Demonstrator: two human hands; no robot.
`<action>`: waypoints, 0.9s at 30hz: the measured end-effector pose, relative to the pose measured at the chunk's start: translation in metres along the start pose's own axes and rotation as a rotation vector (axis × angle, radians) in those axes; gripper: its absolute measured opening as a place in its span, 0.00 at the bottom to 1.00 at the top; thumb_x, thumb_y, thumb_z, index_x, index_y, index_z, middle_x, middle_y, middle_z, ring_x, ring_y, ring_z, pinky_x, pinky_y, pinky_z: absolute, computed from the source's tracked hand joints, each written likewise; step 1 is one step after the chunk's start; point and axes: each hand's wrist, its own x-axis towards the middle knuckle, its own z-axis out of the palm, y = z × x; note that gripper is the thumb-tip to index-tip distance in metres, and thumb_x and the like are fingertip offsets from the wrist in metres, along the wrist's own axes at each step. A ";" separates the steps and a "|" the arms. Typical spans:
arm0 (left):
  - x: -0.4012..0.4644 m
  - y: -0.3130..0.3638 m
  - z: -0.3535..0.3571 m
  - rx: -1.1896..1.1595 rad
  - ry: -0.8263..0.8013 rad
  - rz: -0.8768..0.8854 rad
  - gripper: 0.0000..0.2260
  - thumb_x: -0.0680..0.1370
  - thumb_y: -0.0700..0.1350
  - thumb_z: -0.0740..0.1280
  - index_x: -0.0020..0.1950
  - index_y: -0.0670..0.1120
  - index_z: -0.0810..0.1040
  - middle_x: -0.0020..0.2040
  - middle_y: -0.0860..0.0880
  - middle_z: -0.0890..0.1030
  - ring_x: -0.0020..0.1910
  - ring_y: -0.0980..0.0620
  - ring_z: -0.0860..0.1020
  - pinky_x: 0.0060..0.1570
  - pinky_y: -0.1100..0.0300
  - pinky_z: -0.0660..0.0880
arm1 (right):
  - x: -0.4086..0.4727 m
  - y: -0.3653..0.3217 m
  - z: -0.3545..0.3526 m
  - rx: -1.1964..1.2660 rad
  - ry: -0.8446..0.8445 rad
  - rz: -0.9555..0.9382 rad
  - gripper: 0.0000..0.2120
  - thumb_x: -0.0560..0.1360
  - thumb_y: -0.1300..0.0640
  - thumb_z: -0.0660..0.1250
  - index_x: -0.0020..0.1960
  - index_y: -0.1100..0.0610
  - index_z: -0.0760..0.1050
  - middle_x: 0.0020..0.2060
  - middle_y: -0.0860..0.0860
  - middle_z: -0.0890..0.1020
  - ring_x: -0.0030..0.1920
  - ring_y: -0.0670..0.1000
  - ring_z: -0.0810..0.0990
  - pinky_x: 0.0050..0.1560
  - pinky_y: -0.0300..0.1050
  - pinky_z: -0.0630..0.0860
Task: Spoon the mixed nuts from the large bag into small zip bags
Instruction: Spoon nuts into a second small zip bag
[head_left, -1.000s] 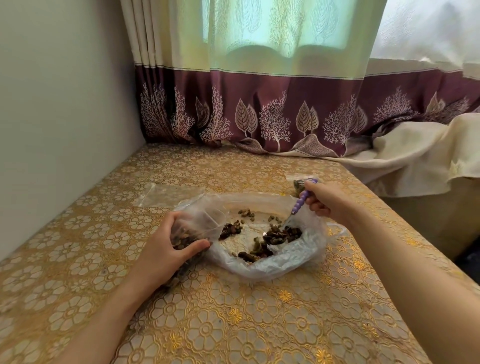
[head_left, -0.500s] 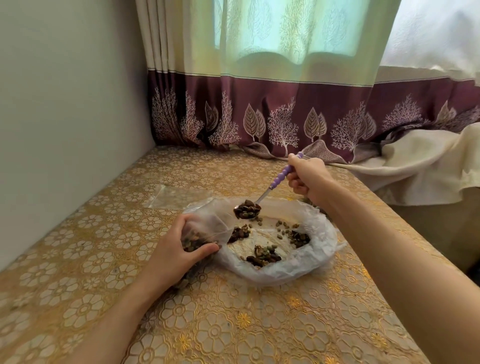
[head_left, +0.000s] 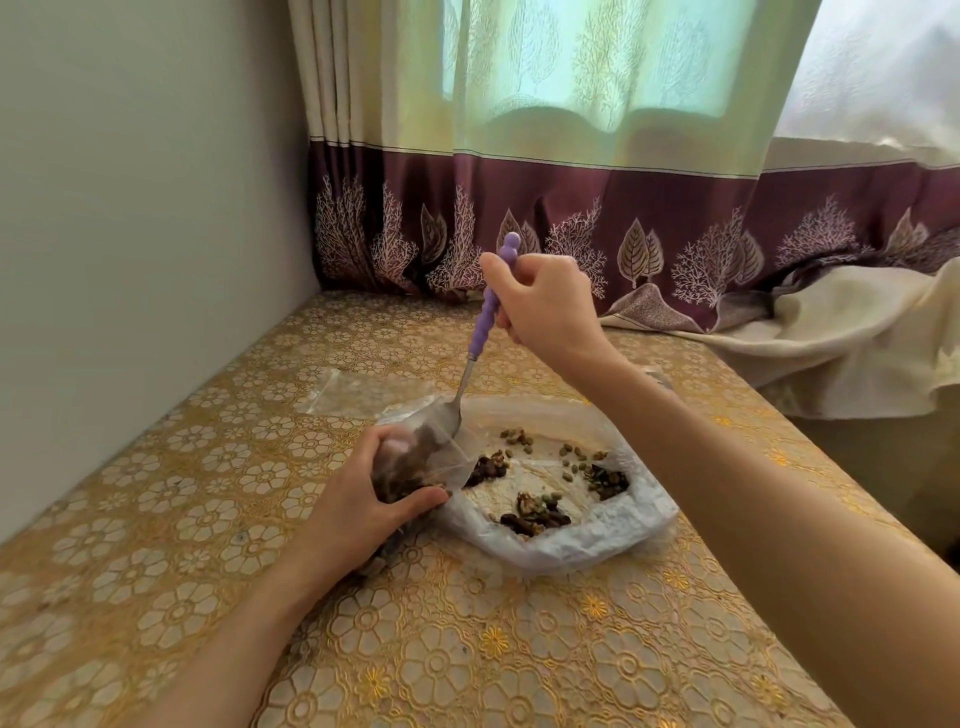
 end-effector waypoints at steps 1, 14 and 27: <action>0.000 0.000 0.000 -0.001 -0.001 0.002 0.23 0.62 0.58 0.73 0.52 0.61 0.67 0.47 0.60 0.78 0.46 0.71 0.75 0.41 0.78 0.69 | 0.000 -0.001 0.000 0.002 0.001 -0.018 0.21 0.79 0.57 0.61 0.28 0.60 0.74 0.18 0.48 0.76 0.21 0.41 0.73 0.26 0.30 0.67; 0.001 -0.001 0.000 -0.019 0.000 -0.022 0.23 0.61 0.63 0.69 0.53 0.63 0.67 0.48 0.60 0.78 0.45 0.67 0.77 0.42 0.71 0.71 | -0.013 0.061 -0.060 -0.003 0.173 0.165 0.18 0.82 0.55 0.56 0.35 0.57 0.72 0.23 0.49 0.77 0.22 0.44 0.66 0.23 0.35 0.62; 0.000 -0.001 -0.001 -0.004 0.001 -0.004 0.22 0.61 0.64 0.68 0.52 0.63 0.67 0.46 0.60 0.78 0.45 0.73 0.75 0.39 0.79 0.69 | -0.007 0.077 -0.085 -0.287 -0.311 0.185 0.17 0.83 0.57 0.50 0.41 0.58 0.71 0.21 0.42 0.78 0.22 0.36 0.71 0.27 0.28 0.67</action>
